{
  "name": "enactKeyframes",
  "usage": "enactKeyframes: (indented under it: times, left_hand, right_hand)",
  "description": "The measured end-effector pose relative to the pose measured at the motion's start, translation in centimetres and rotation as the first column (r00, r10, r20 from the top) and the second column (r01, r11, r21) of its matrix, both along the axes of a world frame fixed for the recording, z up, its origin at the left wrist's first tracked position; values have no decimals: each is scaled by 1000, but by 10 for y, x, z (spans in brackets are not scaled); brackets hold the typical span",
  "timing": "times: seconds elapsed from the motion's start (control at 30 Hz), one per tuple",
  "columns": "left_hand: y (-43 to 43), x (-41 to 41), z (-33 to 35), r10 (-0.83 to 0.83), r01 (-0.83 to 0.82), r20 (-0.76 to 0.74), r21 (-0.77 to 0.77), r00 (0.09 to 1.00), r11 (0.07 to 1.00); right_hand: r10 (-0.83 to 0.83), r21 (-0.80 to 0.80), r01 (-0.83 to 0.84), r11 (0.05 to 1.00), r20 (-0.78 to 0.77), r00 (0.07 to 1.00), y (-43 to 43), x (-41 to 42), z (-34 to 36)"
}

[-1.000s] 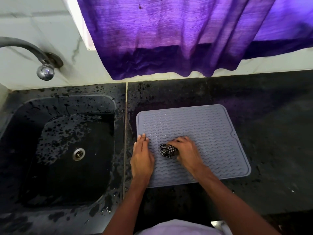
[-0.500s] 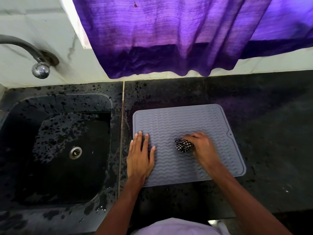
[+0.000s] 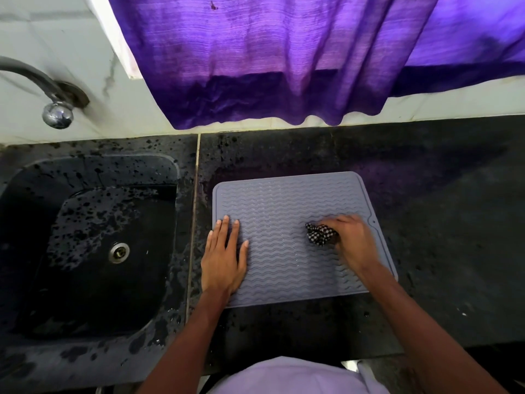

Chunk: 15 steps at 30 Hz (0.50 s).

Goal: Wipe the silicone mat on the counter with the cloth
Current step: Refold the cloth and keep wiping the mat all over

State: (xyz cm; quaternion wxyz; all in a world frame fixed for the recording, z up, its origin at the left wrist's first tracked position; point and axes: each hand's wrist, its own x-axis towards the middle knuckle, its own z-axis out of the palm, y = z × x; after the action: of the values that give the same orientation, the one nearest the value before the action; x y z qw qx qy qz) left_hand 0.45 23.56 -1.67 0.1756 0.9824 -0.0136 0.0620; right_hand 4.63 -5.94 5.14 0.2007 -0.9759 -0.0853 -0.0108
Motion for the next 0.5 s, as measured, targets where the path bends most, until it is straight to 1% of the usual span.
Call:
enactKeyframes:
  times: [0.07, 0.17, 0.23, 0.3, 0.4, 0.5]
  left_hand:
    - [0, -1, 0, 1, -1, 1, 0, 1000, 1000]
    - [-1, 0, 0, 4, -4, -2, 13, 1000, 1000]
    - [0, 1, 0, 1, -1, -6, 22, 1000, 1000]
    - [0, 0, 1, -4, 4, -5, 36, 1000, 999]
    - [-1, 0, 4, 3, -3, 6, 31, 1000, 1000]
    - [-3, 0, 3, 9, -10, 28, 19, 1000, 1000]
  right_hand:
    - [-45, 33, 44, 998, 15, 999, -10, 3, 2]
    - [-82, -10, 82, 997, -22, 996, -30, 0, -3]
    - [-82, -36, 81, 996, -32, 996, -35, -2, -3]
    - [-59, -48, 59, 997, -4, 998, -36, 0, 3]
    - [-77, -42, 78, 996, 38, 996, -40, 3, 13]
    - [-95, -66, 95, 993, 11, 995, -51, 1, 5]
